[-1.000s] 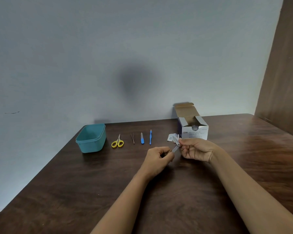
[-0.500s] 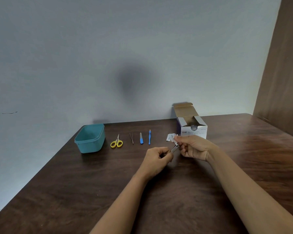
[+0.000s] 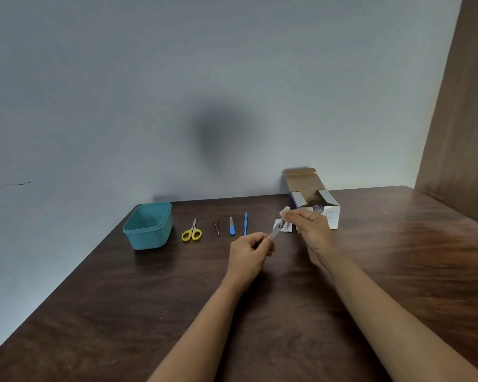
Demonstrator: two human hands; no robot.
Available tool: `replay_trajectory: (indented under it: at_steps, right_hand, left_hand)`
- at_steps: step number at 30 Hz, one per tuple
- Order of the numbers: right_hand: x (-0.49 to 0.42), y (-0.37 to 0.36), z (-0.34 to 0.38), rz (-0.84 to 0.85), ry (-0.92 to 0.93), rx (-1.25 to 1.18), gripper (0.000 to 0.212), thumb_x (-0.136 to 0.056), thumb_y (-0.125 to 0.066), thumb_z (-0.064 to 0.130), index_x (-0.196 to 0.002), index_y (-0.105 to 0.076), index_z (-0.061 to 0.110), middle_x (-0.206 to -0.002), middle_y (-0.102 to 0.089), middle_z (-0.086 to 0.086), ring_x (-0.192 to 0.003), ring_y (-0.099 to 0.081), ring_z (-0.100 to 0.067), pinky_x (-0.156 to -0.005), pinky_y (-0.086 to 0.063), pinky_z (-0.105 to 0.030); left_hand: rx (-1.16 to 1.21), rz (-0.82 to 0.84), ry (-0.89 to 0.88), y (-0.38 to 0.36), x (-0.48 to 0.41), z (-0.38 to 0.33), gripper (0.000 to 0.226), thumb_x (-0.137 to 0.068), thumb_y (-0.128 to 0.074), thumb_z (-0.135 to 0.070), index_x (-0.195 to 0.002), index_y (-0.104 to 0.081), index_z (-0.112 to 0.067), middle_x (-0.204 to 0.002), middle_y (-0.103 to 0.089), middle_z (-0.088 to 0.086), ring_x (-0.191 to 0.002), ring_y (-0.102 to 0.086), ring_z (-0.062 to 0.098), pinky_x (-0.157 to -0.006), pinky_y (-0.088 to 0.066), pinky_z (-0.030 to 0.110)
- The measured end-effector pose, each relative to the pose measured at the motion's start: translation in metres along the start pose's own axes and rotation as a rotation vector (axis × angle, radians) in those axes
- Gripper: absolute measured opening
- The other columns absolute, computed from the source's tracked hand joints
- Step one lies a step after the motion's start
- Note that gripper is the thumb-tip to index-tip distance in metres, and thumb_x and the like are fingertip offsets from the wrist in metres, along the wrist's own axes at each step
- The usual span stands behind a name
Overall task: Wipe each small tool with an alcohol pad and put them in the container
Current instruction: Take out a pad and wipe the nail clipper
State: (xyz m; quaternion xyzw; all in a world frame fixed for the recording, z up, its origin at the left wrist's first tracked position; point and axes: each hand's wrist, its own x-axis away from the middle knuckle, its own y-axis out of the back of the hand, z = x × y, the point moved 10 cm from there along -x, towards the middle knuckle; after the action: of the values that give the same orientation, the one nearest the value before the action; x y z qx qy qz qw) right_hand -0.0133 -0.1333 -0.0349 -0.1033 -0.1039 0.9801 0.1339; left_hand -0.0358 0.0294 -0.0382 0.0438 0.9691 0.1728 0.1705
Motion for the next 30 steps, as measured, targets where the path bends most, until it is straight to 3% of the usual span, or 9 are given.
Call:
replay_trajectory:
  at_steps: [3,6,10,13,15,18,21,26,30]
  right_hand:
    - [0.001,0.0,-0.011,-0.071,-0.064,-0.116,0.01,-0.078,-0.074,0.009,-0.069,-0.072,0.013,-0.058,-0.063,0.005,-0.052,-0.052,-0.002,-0.048,-0.037,-0.013]
    - [0.004,-0.003,-0.023,-0.129,-0.155,-0.262,0.017,-0.079,-0.071,0.003,-0.066,-0.066,0.012,-0.045,-0.05,0.01,-0.042,-0.041,-0.002,-0.046,-0.032,-0.016]
    - [0.012,-0.008,-0.032,-0.161,-0.203,-0.312,0.01,-0.077,-0.072,0.001,-0.07,-0.067,0.007,-0.05,-0.052,0.006,-0.041,-0.04,-0.003,-0.045,-0.036,-0.017]
    - [0.016,-0.012,-0.035,-0.127,-0.203,-0.274,0.011,-0.079,-0.07,0.001,-0.071,-0.066,0.008,-0.054,-0.054,0.005,-0.047,-0.039,-0.005,-0.05,-0.036,-0.021]
    - [0.016,-0.013,-0.032,-0.101,-0.161,-0.223,0.013,-0.08,-0.069,0.001,-0.069,-0.066,0.009,-0.059,-0.054,0.001,-0.051,-0.039,-0.009,-0.053,-0.035,-0.023]
    - [0.018,-0.014,-0.023,-0.068,-0.037,-0.048,0.019,-0.079,-0.069,0.0,-0.063,-0.066,0.011,-0.062,-0.054,0.0,-0.053,-0.039,-0.008,-0.052,-0.034,-0.021]
    - [0.024,-0.025,-0.017,0.0,0.055,0.114,0.015,-0.078,-0.069,0.004,-0.065,-0.069,0.011,-0.056,-0.055,0.006,-0.052,-0.045,0.0,-0.052,-0.038,-0.015]
    - [0.021,-0.033,-0.026,0.12,-0.056,0.034,0.019,-0.082,-0.066,0.003,-0.066,-0.07,0.012,-0.053,-0.056,0.008,-0.051,-0.044,-0.001,-0.053,-0.035,-0.018]
    - [0.02,-0.037,-0.03,0.224,-0.132,-0.037,0.021,-0.082,-0.064,0.0,-0.065,-0.068,0.01,-0.057,-0.046,-0.002,-0.057,-0.036,-0.008,-0.055,-0.031,-0.02]
  left_hand:
    - [0.01,-0.066,0.014,0.007,-0.001,0.004,0.025,-0.089,-0.056,-0.02,-0.07,-0.071,-0.015,-0.071,-0.069,0.001,-0.065,-0.056,0.004,-0.064,-0.045,0.018]
    - [0.029,-0.127,0.015,0.013,0.001,0.004,0.026,-0.09,-0.057,-0.021,-0.069,-0.071,-0.015,-0.069,-0.068,0.0,-0.061,-0.053,0.005,-0.057,-0.039,0.012]
    - [0.088,-0.199,0.03,0.02,0.002,0.007,0.026,-0.089,-0.058,-0.021,-0.068,-0.071,-0.015,-0.071,-0.069,0.002,-0.065,-0.057,0.011,-0.063,-0.043,0.018]
    - [0.115,-0.234,0.045,0.024,0.002,0.01,0.023,-0.09,-0.06,-0.021,-0.071,-0.073,-0.017,-0.07,-0.07,-0.001,-0.07,-0.065,0.016,-0.07,-0.05,0.023]
    - [0.117,-0.233,0.048,0.023,0.001,0.012,0.02,-0.089,-0.062,-0.023,-0.073,-0.075,-0.02,-0.071,-0.072,-0.004,-0.072,-0.067,0.011,-0.075,-0.053,0.027]
    - [0.134,-0.22,0.055,0.02,0.0,0.014,0.016,-0.088,-0.065,-0.023,-0.077,-0.076,-0.022,-0.072,-0.073,-0.006,-0.07,-0.066,0.0,-0.074,-0.054,0.022]
    - [0.132,-0.197,0.055,0.018,-0.002,0.016,0.011,-0.087,-0.067,-0.029,-0.087,-0.077,-0.025,-0.076,-0.074,-0.006,-0.073,-0.065,0.001,-0.069,-0.05,0.013]
    - [0.368,-0.126,0.133,0.012,-0.002,0.018,0.014,-0.091,-0.062,-0.025,-0.092,-0.076,-0.024,-0.091,-0.075,-0.005,-0.088,-0.064,0.004,-0.076,-0.047,0.014]
    - [0.464,-0.055,0.218,0.008,-0.002,0.018,0.021,-0.095,-0.053,-0.025,-0.094,-0.073,-0.022,-0.095,-0.073,-0.003,-0.091,-0.062,0.005,-0.071,-0.044,0.012]
